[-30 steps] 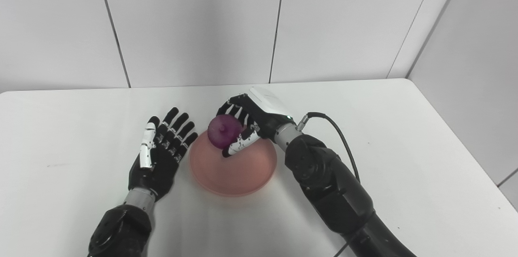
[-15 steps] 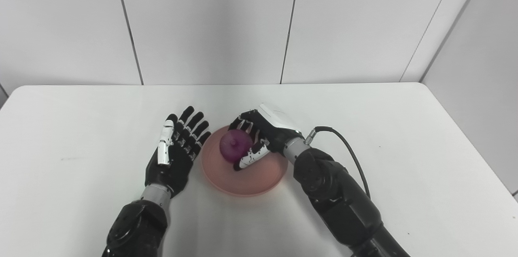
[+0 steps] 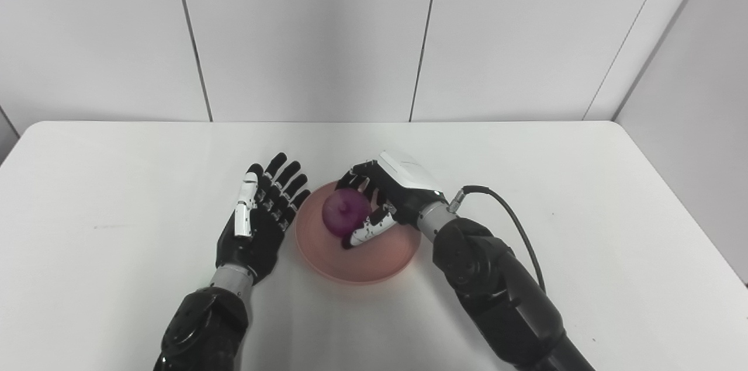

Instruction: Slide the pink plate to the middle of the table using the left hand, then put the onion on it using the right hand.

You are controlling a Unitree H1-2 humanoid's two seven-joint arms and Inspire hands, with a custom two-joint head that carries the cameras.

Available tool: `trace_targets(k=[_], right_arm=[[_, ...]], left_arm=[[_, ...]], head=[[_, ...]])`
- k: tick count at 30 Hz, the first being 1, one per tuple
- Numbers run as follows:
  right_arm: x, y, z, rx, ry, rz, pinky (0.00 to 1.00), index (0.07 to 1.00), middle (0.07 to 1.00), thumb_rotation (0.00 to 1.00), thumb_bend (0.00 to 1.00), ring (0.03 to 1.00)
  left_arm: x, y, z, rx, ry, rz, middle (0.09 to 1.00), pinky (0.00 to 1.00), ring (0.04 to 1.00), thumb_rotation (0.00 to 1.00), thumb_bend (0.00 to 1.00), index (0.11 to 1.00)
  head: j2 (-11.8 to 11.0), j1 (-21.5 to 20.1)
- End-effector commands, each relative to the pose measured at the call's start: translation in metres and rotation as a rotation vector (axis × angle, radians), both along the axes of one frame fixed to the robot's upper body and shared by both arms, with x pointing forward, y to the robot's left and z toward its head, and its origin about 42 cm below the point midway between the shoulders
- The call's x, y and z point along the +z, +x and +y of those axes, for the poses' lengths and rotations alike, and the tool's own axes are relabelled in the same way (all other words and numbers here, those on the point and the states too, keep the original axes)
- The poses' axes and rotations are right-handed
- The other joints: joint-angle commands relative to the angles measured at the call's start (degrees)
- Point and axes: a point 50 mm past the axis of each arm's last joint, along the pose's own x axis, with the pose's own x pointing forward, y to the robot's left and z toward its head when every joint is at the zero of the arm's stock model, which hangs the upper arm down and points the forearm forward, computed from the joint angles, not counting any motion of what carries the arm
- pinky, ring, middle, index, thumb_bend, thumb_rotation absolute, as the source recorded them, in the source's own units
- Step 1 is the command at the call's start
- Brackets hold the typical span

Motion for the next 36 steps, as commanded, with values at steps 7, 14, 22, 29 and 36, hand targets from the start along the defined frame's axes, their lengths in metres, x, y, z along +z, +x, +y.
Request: trace_targets(k=[7, 14, 22, 29, 36], right_arm=[[0.022, -0.001, -0.005, 0.055, -0.023, -0.011, 0.59, 0.833, 0.788, 0.43, 1.00, 0.713], [0.022, -0.003, -0.009, 0.068, -0.056, -0.007, 0.72, 0.868, 0.845, 0.41, 1.00, 0.807], [0.024, -0.007, -0.019, 0.042, -0.071, -0.047, 0.74, 0.902, 0.875, 0.42, 1.00, 0.852], [0.032, -0.015, -0.030, 0.035, -0.016, -0.129, 0.74, 0.904, 0.877, 0.46, 1.00, 0.849], [0.044, -0.027, -0.045, 0.040, 0.110, -0.183, 0.78, 0.915, 0.889, 0.49, 1.00, 0.858]], left_arm=[[-0.024, -0.009, -0.001, -0.013, 0.031, 0.130, 0.930, 0.91, 0.938, 1.00, 0.39, 0.916], [-0.024, -0.009, -0.001, -0.013, 0.035, 0.127, 0.928, 0.90, 0.930, 1.00, 0.39, 0.916], [-0.023, -0.009, -0.002, -0.011, 0.031, 0.129, 0.928, 0.91, 0.931, 1.00, 0.38, 0.917], [-0.024, -0.009, -0.002, -0.012, 0.025, 0.128, 0.927, 0.92, 0.932, 1.00, 0.39, 0.918], [-0.025, -0.008, -0.001, -0.013, 0.024, 0.131, 0.933, 0.92, 0.934, 1.00, 0.39, 0.922]], head=[[0.0, 0.1], [0.0, 0.2], [0.1, 0.0], [-0.1, -0.2], [-0.3, -0.7]])
